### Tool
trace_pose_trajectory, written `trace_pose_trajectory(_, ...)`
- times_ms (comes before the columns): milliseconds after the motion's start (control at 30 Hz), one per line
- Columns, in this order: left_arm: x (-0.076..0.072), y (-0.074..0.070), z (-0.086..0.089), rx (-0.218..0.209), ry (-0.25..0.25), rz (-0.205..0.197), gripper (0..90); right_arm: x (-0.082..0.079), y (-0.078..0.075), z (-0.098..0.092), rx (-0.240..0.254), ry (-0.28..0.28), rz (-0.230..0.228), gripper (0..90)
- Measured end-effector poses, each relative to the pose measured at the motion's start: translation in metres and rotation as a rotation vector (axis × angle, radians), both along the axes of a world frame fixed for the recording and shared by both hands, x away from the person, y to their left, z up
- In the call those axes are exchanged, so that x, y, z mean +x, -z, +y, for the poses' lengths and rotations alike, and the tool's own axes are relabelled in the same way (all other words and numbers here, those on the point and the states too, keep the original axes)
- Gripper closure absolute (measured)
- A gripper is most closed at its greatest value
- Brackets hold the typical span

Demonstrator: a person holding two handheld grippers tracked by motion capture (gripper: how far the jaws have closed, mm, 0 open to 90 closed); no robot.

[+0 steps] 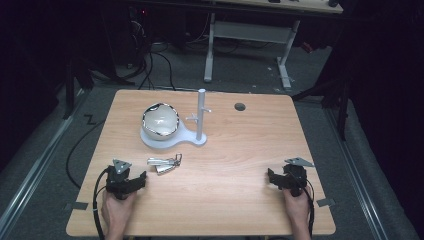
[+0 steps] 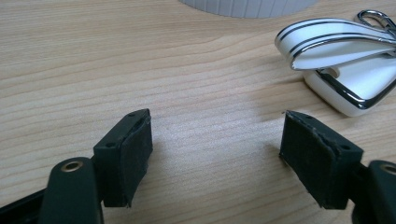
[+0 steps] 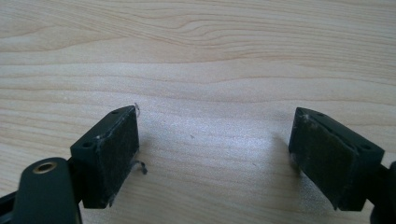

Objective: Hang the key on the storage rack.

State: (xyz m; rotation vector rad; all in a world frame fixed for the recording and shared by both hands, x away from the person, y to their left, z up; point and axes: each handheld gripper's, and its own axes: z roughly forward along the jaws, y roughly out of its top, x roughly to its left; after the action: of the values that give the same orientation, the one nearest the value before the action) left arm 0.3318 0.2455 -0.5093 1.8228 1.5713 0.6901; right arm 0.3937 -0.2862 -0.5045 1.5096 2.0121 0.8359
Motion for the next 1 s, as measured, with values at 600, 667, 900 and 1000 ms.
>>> trace_pose_trajectory(600,-0.003,-0.005,-0.003,-0.029,-0.008,-0.029,24.4,0.000,0.000,0.000,-0.001,0.000,0.000,16.2)
trace_pose_trajectory(667,-0.006,-0.010,-0.004,-0.040,-0.002,-0.049,24.4,0.000,0.000,0.000,-0.001,0.000,0.000,16.2)
trace_pose_trajectory(900,-0.011,-0.021,-0.010,-0.057,0.035,-0.073,23.3,0.000,0.000,0.000,-0.002,-0.001,-0.001,16.2)
trace_pose_trajectory(1000,-0.011,-0.025,-0.012,-0.068,0.044,-0.087,22.7,0.000,0.000,0.000,-0.002,-0.001,0.000,16.2)
